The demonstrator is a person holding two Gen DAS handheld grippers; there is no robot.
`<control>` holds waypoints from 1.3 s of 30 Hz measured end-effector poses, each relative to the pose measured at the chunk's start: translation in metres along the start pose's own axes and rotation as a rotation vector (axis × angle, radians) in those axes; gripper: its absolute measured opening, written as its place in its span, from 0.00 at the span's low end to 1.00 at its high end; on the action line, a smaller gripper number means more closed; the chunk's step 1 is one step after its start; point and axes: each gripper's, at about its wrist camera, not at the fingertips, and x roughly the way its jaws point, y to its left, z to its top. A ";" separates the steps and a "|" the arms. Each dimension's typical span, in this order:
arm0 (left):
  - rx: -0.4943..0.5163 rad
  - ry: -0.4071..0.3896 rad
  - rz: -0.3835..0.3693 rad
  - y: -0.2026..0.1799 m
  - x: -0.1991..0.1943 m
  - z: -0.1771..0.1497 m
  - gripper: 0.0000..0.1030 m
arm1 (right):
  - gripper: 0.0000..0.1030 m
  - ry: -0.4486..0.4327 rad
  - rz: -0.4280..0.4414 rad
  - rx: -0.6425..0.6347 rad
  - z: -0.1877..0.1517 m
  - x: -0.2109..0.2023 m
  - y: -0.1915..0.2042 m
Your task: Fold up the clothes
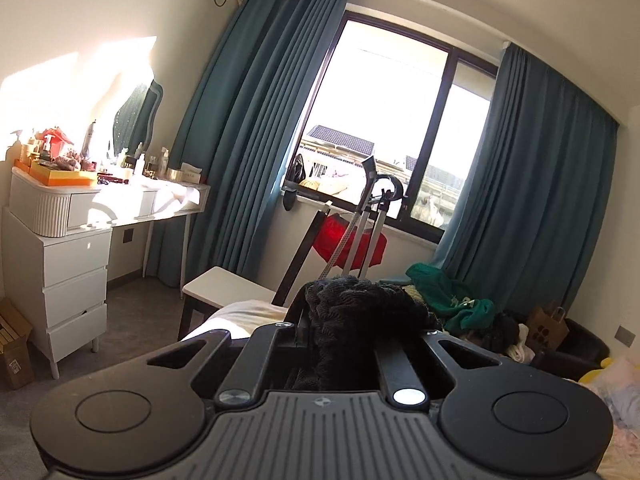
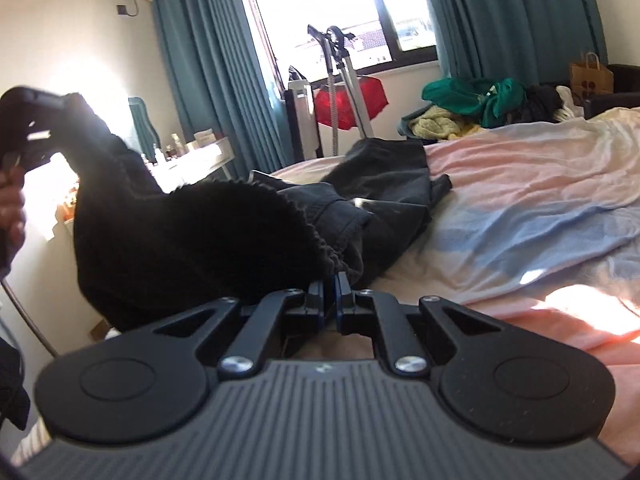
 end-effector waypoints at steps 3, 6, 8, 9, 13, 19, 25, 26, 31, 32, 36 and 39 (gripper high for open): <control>0.112 -0.079 0.011 0.000 0.007 0.050 0.08 | 0.09 -0.047 0.119 0.054 -0.009 -0.001 0.048; 0.164 -0.123 0.077 0.019 0.022 0.078 0.08 | 0.09 -0.094 0.250 0.102 -0.015 0.011 0.099; 0.164 -0.122 0.149 0.046 0.042 0.085 0.08 | 0.10 -0.104 0.335 0.119 -0.020 0.023 0.130; 0.144 -0.103 0.172 0.064 0.053 0.082 0.08 | 0.10 -0.096 0.376 0.118 -0.023 0.032 0.144; 0.058 0.009 0.250 0.138 0.094 0.042 0.08 | 0.11 0.018 0.450 0.081 -0.052 0.080 0.172; -0.074 0.212 0.376 0.243 0.134 -0.039 0.09 | 0.11 0.265 0.451 0.076 -0.088 0.142 0.165; -0.091 0.292 0.424 0.299 0.102 -0.059 0.27 | 0.18 0.279 0.521 -0.032 -0.079 0.143 0.167; -0.083 0.301 0.436 0.301 0.095 -0.059 0.39 | 0.23 0.289 0.539 -0.044 -0.077 0.143 0.168; -0.033 0.299 0.452 0.285 0.033 -0.059 0.86 | 0.86 0.280 0.566 -0.059 -0.064 0.126 0.160; -0.012 0.286 0.445 0.274 0.016 -0.059 0.88 | 0.86 0.272 0.565 -0.055 -0.060 0.121 0.157; 0.051 0.317 0.396 0.221 -0.041 -0.064 0.92 | 0.86 0.237 0.526 -0.057 -0.038 0.101 0.133; 0.092 0.308 0.331 0.175 -0.077 -0.071 0.95 | 0.86 0.185 0.470 -0.065 -0.018 0.082 0.109</control>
